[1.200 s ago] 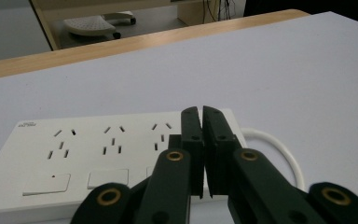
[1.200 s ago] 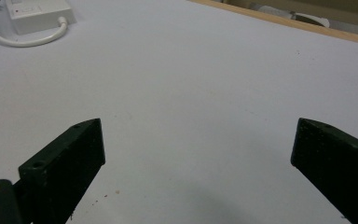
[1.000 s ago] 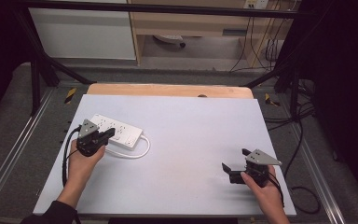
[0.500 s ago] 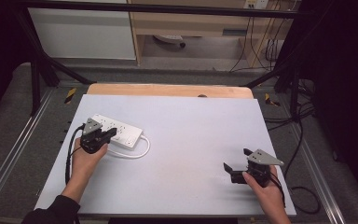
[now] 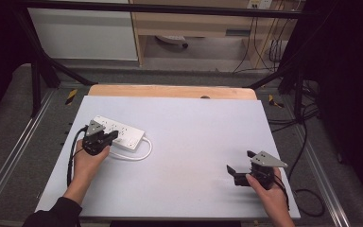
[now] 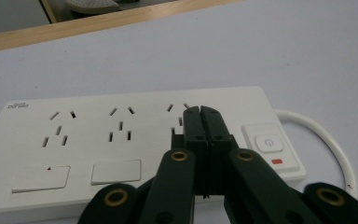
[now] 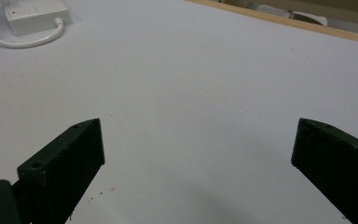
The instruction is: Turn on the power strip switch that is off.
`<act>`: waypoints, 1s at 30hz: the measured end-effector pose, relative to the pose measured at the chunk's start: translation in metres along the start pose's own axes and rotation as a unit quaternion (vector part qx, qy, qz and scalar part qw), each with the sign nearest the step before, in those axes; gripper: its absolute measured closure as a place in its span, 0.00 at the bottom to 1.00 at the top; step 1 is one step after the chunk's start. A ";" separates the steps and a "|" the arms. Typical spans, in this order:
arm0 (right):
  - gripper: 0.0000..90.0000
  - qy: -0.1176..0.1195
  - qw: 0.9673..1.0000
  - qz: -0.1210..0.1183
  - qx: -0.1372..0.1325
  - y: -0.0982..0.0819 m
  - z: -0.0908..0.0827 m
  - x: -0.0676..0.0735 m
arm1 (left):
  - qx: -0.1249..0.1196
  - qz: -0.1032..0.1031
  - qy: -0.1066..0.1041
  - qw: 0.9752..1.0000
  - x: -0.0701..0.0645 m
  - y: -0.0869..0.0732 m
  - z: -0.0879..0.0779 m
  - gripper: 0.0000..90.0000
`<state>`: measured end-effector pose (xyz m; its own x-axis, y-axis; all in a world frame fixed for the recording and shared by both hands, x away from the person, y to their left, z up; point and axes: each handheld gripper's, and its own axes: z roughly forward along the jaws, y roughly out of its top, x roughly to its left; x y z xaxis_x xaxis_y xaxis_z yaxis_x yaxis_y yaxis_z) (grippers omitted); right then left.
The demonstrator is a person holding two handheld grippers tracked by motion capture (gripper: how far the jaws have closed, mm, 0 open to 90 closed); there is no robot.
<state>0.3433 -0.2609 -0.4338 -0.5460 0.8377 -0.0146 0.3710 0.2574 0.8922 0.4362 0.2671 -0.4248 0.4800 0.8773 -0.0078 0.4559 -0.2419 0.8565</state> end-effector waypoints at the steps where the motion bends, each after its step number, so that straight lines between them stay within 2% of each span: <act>1: 0.03 0.000 1.000 0.000 0.000 0.000 0.000 0.000 | 0.001 0.000 0.001 1.000 0.000 0.000 0.001 1.00; 14: 0.03 0.001 1.000 0.000 0.002 0.000 0.000 0.000 | 0.025 -0.003 -0.002 1.000 -0.001 -0.003 0.008 1.00; 30: 0.03 0.000 1.000 0.000 0.003 0.000 0.000 0.000 | 0.032 0.001 0.000 1.000 -0.003 -0.005 0.011 1.00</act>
<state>0.3433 -0.2609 -0.4339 -0.5466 0.8372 -0.0153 0.3754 0.2613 0.8893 0.4411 0.2614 -0.4351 0.4820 0.8762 -0.0058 0.5009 -0.2701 0.8223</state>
